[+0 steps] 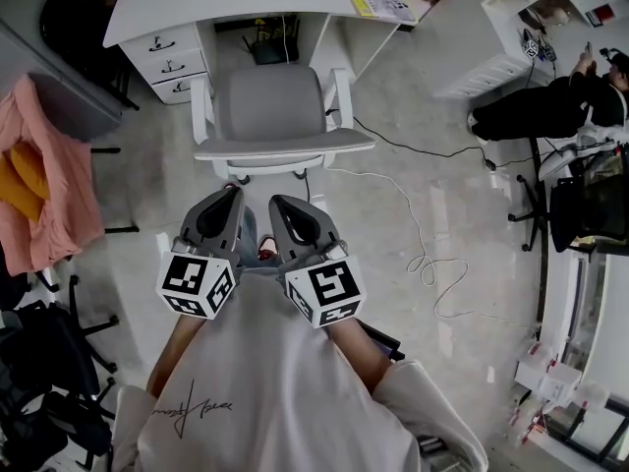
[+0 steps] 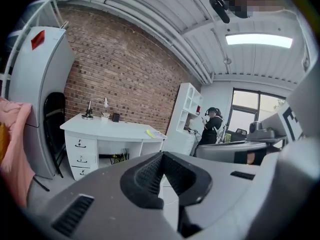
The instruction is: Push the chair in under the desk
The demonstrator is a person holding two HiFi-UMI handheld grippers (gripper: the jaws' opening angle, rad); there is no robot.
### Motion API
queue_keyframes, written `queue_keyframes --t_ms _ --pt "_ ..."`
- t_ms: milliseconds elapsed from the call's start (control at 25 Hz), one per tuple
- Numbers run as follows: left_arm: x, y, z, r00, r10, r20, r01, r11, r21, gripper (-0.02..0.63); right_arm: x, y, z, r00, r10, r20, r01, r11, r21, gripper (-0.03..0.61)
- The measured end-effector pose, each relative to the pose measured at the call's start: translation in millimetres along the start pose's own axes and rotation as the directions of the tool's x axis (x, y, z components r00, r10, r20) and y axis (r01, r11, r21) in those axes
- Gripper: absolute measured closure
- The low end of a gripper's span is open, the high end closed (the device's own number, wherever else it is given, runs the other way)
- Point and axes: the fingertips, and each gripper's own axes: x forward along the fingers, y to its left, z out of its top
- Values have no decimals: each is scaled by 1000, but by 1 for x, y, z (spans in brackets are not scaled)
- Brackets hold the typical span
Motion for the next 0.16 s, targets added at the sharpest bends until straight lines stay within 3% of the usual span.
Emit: queue_keyframes --t_ms 160 --pt "-3 1 -3 1000 9 2 -10 1000 21 611 -2 5 0 999 29 26 -28 1000 -4 554"
